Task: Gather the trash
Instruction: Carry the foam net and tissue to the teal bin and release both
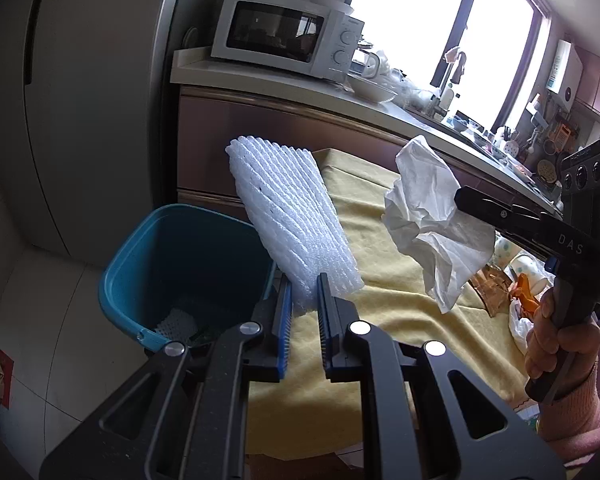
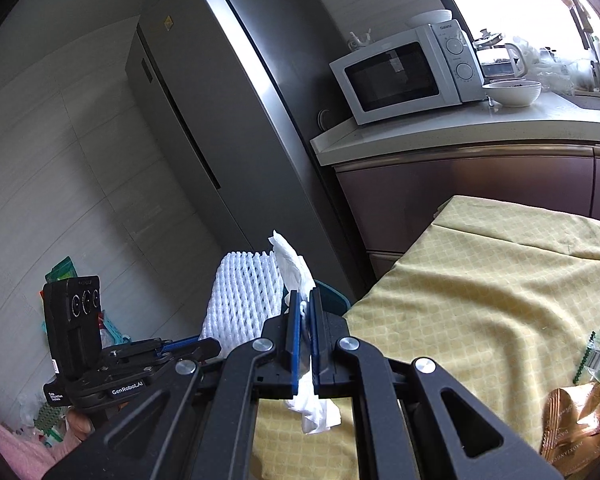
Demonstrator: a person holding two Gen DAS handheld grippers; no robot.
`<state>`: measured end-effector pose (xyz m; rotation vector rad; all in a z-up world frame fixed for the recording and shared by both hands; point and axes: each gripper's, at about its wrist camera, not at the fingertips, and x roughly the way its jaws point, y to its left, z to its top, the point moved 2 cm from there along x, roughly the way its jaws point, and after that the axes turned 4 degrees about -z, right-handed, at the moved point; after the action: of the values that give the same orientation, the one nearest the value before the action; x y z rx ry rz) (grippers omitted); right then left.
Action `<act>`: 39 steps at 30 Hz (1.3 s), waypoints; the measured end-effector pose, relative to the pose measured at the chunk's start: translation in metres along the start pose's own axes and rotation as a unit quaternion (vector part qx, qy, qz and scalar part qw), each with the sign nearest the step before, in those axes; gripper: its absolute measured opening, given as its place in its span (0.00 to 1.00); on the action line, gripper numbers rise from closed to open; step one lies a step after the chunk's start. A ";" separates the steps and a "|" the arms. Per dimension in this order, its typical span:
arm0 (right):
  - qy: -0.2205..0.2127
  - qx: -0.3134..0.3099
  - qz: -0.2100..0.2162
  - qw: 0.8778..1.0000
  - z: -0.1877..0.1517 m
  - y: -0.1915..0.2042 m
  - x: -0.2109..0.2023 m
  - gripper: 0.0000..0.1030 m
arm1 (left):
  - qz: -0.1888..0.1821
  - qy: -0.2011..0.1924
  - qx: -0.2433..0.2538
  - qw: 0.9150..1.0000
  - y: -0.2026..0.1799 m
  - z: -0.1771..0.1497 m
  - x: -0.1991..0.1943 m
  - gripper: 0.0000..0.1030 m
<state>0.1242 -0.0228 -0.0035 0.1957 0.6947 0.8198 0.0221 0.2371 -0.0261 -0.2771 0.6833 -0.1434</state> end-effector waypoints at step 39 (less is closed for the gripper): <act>0.096 0.011 -0.007 0.995 0.010 0.032 0.159 0.03 | 0.084 0.072 -0.055 0.992 0.094 -0.017 0.061 0.13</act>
<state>0.1872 0.1158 -0.0603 0.1320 0.8852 0.8239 0.0615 0.3097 -0.1032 -0.3144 0.8559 0.0360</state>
